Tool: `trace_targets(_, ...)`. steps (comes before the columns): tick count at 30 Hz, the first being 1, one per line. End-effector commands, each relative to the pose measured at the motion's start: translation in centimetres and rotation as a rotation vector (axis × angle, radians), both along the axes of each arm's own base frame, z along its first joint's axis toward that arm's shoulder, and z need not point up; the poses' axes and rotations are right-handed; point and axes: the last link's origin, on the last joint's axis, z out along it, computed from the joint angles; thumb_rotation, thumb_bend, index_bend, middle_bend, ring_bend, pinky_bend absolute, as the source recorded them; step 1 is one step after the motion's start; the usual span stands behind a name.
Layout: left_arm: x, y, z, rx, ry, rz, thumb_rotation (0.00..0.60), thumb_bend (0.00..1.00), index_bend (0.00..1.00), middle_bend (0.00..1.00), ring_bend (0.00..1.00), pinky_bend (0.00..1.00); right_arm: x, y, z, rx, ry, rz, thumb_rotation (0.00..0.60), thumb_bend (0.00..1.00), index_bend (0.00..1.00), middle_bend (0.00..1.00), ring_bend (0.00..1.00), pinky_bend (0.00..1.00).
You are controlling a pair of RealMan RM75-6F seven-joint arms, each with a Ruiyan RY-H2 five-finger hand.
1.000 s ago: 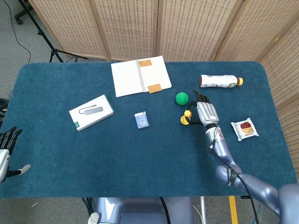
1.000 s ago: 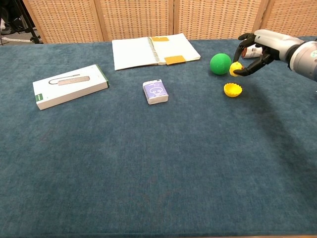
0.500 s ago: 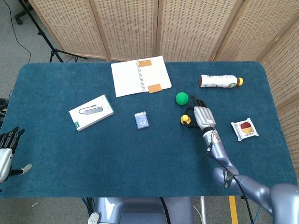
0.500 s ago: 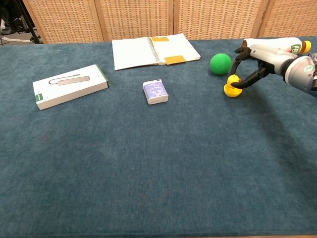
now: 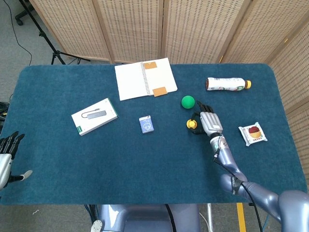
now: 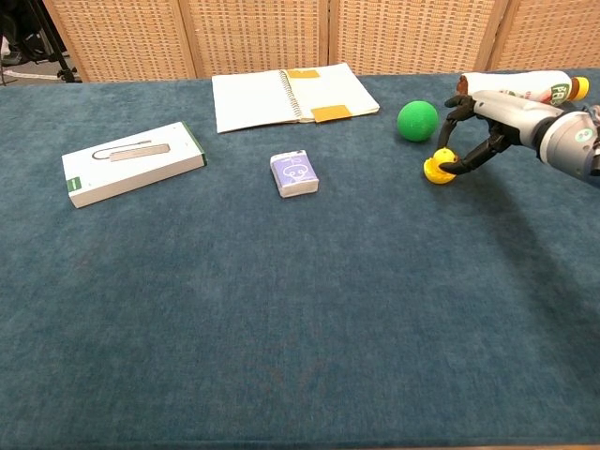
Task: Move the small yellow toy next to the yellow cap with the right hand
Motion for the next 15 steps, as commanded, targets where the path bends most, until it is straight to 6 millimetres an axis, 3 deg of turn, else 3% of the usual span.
trace_targets(1,0.0,0.0,0.0,0.0,-0.002,0.001,0.6,0.0,0.0,0.0,0.0,0.0,0.0,0.1,0.2,-0.006,0.011,0.006,0.6,0.47,0.43,0.0,0.0,0.0)
trace_targets(6,0.0,0.0,0.1,-0.001,-0.004,-0.002,0.6,0.0,0.0,0.0,0.0,0.0,0.4,0.2,0.5,-0.016,0.009,0.016,0.6,0.44,0.35,0.0,0.0,0.0)
trace_targets(12,0.1,-0.2,0.1,0.001,-0.005,-0.006,0.6,0.0,0.0,0.0,0.0,0.0,0.7,0.6,0.9,-0.022,0.008,0.024,0.6,0.43,0.35,0.0,0.0,0.0)
trace_targets(15,0.1,-0.2,0.1,0.001,-0.006,-0.011,0.6,0.0,0.0,0.0,0.0,0.0,1.3,1.2,2.1,-0.052,-0.003,0.059,0.6,0.42,0.35,0.0,0.0,0.0)
